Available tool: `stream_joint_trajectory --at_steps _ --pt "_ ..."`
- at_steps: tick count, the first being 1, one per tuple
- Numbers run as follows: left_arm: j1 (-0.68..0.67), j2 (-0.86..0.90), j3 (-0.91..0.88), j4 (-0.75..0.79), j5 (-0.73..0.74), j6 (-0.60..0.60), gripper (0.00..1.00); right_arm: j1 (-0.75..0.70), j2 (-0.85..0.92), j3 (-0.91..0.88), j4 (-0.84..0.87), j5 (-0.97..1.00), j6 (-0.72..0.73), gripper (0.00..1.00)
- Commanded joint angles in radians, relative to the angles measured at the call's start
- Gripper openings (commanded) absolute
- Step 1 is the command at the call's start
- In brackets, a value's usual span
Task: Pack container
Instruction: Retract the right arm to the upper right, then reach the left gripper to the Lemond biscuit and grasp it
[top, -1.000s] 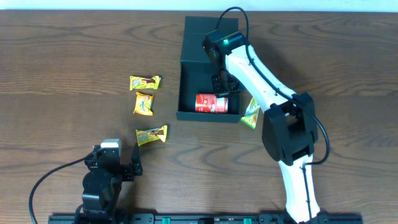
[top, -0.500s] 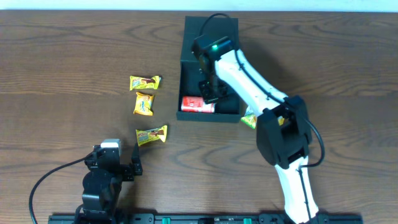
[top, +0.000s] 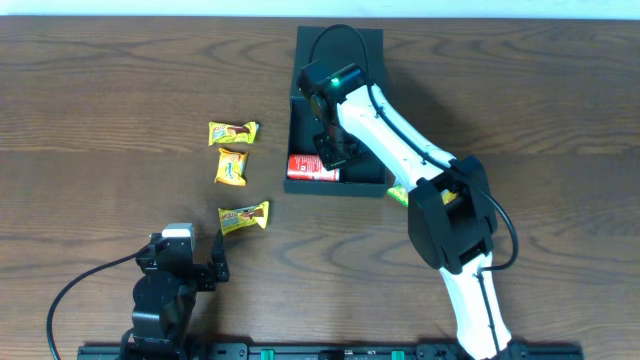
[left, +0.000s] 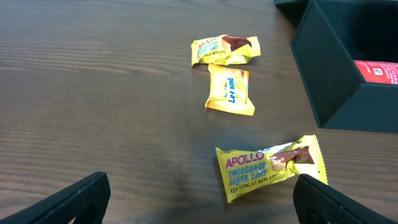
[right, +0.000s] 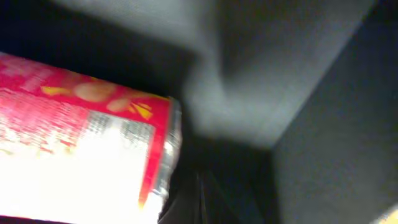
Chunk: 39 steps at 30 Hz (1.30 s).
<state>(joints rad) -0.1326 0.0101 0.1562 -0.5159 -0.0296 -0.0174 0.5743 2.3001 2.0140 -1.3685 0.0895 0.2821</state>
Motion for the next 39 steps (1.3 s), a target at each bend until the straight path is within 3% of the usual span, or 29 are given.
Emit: stream_joint_trajectory --at_steps 1,8,12,25,26,27,28,30,31,34,36,39 --pt "0.002 -0.006 -0.015 0.000 -0.003 0.018 0.95 -0.011 -0.006 0.080 -0.030 0.058 0.021 0.01" --pt "0.002 -0.006 -0.015 0.000 -0.003 0.018 0.95 -0.048 -0.006 0.374 -0.144 0.146 0.016 0.01" --pt "0.002 -0.006 -0.015 0.000 -0.003 0.018 0.95 -0.113 -0.006 0.545 -0.171 0.158 -0.079 0.01" --pt "0.002 -0.006 -0.015 0.000 -0.003 0.018 0.95 -0.497 -0.006 0.576 -0.135 -0.077 -0.195 0.02" --pt "0.002 -0.006 -0.015 0.000 -0.003 0.018 0.95 -0.516 -0.006 0.576 -0.133 -0.095 -0.203 0.04" --pt "0.002 -0.006 -0.015 0.000 -0.003 0.018 0.95 -0.533 -0.005 0.576 -0.131 -0.108 -0.210 0.13" --pt "0.002 -0.006 -0.015 0.002 -0.006 0.023 0.95 -0.550 -0.005 0.576 -0.132 -0.111 -0.210 0.22" --pt "0.002 -0.006 -0.015 0.006 -0.046 0.041 0.95 -0.578 -0.005 0.576 -0.132 -0.117 -0.225 0.51" --pt "0.002 -0.006 -0.015 0.005 -0.048 0.040 0.95 -0.589 -0.005 0.576 -0.134 -0.117 -0.233 0.57" --pt "0.001 -0.006 -0.015 0.019 0.006 0.021 0.95 -0.615 -0.005 0.575 -0.144 -0.117 -0.235 0.68" --pt "0.001 -0.006 -0.015 0.026 0.165 -0.089 0.95 -0.628 -0.005 0.575 -0.140 -0.117 -0.236 0.75" --pt "0.001 -0.006 -0.016 0.034 0.348 -0.159 0.95 -0.650 -0.005 0.575 -0.119 -0.117 -0.256 0.76"
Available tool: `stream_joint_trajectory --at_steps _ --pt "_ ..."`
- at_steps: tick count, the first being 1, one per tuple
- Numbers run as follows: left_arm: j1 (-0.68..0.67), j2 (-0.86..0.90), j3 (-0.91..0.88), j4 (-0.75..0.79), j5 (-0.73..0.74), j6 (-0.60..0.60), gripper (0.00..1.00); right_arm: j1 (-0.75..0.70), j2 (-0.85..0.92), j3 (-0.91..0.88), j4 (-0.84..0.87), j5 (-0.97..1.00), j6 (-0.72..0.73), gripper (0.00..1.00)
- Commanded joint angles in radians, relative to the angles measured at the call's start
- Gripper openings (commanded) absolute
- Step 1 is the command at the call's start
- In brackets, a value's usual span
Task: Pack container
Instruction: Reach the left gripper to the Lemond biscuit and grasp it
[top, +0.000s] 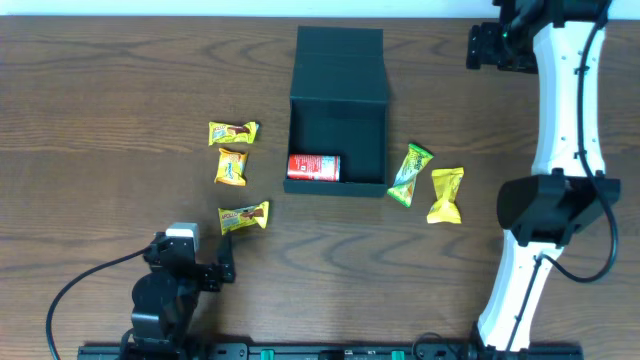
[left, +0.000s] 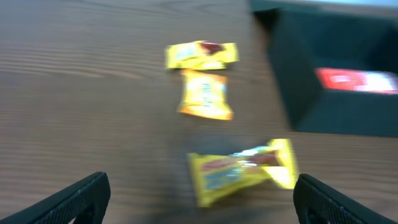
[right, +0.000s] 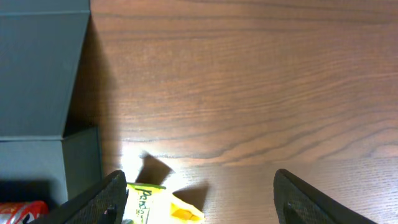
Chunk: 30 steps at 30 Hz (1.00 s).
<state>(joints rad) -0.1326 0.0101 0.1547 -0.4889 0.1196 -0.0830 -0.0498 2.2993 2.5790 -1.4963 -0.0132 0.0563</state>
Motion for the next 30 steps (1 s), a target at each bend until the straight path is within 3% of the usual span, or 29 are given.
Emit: stream_joint_trajectory --at_steps 1,7,14,18,24,30 --pt "0.001 -0.006 -0.014 0.018 0.243 -0.118 0.95 -0.033 -0.005 0.010 0.012 -0.014 -0.040 0.76" --pt "0.001 -0.006 -0.014 0.122 0.351 -0.400 0.95 -0.082 -0.005 0.009 0.043 -0.026 -0.043 0.75" --pt "0.002 0.007 -0.013 0.288 0.204 -0.457 0.95 -0.093 -0.005 0.009 0.045 -0.097 -0.057 0.75" --pt "0.002 0.105 0.014 0.367 0.159 -0.455 0.95 -0.087 -0.005 0.009 0.045 -0.100 -0.057 0.75" --pt "0.002 0.511 0.228 0.336 0.161 -0.261 0.95 -0.074 -0.005 0.009 0.043 -0.101 -0.056 0.75" --pt "0.001 1.032 0.600 0.093 0.157 0.015 0.95 -0.057 -0.005 0.009 0.020 -0.100 -0.058 0.75"
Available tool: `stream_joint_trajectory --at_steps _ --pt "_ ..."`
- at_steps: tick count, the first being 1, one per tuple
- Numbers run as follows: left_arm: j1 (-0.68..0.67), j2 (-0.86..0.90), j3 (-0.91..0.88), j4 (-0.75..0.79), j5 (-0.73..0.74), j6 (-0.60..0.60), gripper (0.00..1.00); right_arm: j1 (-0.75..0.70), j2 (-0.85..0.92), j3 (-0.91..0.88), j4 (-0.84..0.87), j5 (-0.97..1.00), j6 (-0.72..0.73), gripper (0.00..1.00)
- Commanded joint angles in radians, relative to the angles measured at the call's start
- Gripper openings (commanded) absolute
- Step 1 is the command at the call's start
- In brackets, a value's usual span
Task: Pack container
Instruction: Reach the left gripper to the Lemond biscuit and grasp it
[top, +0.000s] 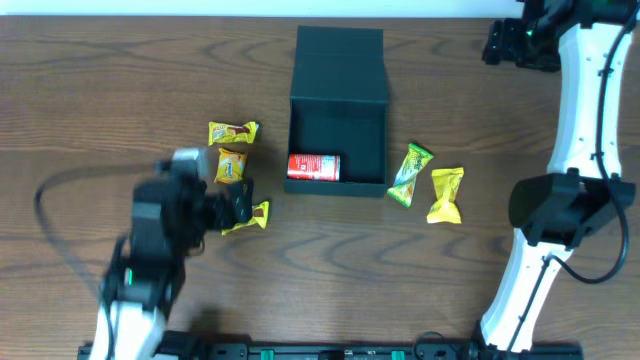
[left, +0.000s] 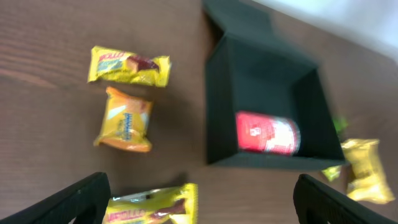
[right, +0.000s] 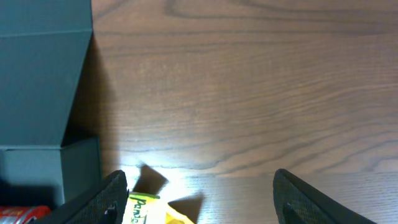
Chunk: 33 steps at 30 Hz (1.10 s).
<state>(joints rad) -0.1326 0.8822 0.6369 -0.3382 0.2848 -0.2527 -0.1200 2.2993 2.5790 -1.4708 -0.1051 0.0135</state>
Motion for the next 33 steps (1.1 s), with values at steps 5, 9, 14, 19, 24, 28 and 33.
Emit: stream_joint_trajectory --at_steps 5,9,14,19,24,28,33 --pt "0.001 0.521 0.393 -0.234 -0.143 0.318 0.95 0.016 -0.005 0.009 -0.015 -0.008 -0.015 0.74" --pt "0.001 0.678 0.465 -0.193 -0.135 0.320 0.95 0.016 -0.005 0.009 -0.031 -0.008 -0.015 0.72" --pt "0.001 0.798 0.465 -0.149 -0.140 0.393 0.95 0.017 -0.005 0.009 -0.042 -0.008 -0.015 0.72" --pt "0.001 0.885 0.465 -0.153 -0.218 0.395 0.95 0.017 -0.005 0.009 -0.041 -0.008 -0.015 0.73" --pt "0.002 0.934 0.465 -0.129 -0.222 0.395 0.95 0.017 -0.005 0.009 -0.040 -0.008 -0.015 0.73" --pt "0.002 0.956 0.465 -0.126 -0.230 0.394 0.96 0.017 -0.005 0.009 -0.040 -0.008 -0.015 0.73" --pt "0.002 0.979 0.465 -0.124 -0.237 0.394 1.00 0.017 -0.005 0.009 -0.040 -0.008 -0.015 0.73"
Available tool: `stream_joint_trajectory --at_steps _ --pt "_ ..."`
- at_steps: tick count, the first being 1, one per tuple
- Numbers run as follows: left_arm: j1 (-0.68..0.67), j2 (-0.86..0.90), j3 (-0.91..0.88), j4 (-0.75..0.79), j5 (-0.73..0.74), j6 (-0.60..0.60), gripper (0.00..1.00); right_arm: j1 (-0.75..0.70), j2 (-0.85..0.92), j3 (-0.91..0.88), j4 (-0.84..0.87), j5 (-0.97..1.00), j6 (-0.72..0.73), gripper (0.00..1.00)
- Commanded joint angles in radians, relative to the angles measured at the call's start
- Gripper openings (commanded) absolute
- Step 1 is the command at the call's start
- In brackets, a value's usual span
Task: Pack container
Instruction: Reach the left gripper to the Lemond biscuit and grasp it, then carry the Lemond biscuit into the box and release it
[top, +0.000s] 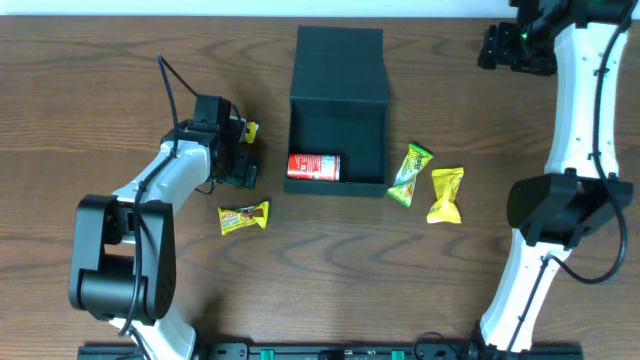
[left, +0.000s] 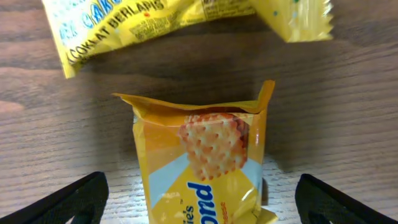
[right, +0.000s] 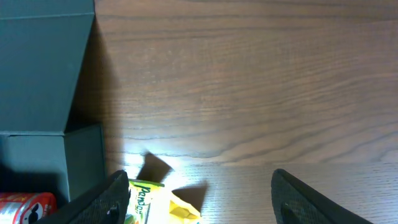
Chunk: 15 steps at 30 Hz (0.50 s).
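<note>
The open black box (top: 338, 125) stands mid-table with a red can (top: 314, 166) lying in its near end. My left gripper (top: 235, 160) is low over the orange-yellow cracker packet (left: 202, 168), open, with one finger (left: 68, 199) on each side of it and apart from it. An Apollo wafer packet (left: 174, 22) lies just beyond the cracker packet. My right gripper (top: 515, 45) hangs open high over the far right of the table, holding nothing. Its wrist view shows the box lid (right: 46, 62) and the can (right: 25, 208).
A second Apollo packet (top: 243, 217) lies nearer the front, left of the box. A green packet (top: 410, 172) and a yellow packet (top: 445, 195) lie right of the box. The box's raised lid (top: 340, 45) stands at its far end.
My left gripper was higher, nearer the front, with the box and the packets in its view. Now it is down over the cracker packet, open on both sides of it. The right arm has barely moved.
At first my right gripper was down in the box beside the red can, and the left rested near the front edge. Then the right was high at the far right, the can lying in the box. The left then stood above the packets, and now straddles the cracker packet.
</note>
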<state>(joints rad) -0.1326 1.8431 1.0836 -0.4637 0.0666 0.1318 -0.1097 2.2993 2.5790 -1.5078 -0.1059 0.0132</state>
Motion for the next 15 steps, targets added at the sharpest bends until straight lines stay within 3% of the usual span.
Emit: stream_joint_trajectory --at_steps 1,8,15 --pt "0.002 0.020 0.019 0.002 -0.019 0.010 0.94 0.006 -0.005 0.009 -0.003 -0.007 -0.014 0.73" --pt "0.002 0.021 0.019 0.005 -0.018 0.006 0.66 0.006 -0.005 0.009 -0.003 -0.007 -0.014 0.73" --pt "0.002 0.021 0.021 0.022 -0.018 -0.078 0.63 0.006 -0.005 0.009 -0.003 -0.006 -0.015 0.73"
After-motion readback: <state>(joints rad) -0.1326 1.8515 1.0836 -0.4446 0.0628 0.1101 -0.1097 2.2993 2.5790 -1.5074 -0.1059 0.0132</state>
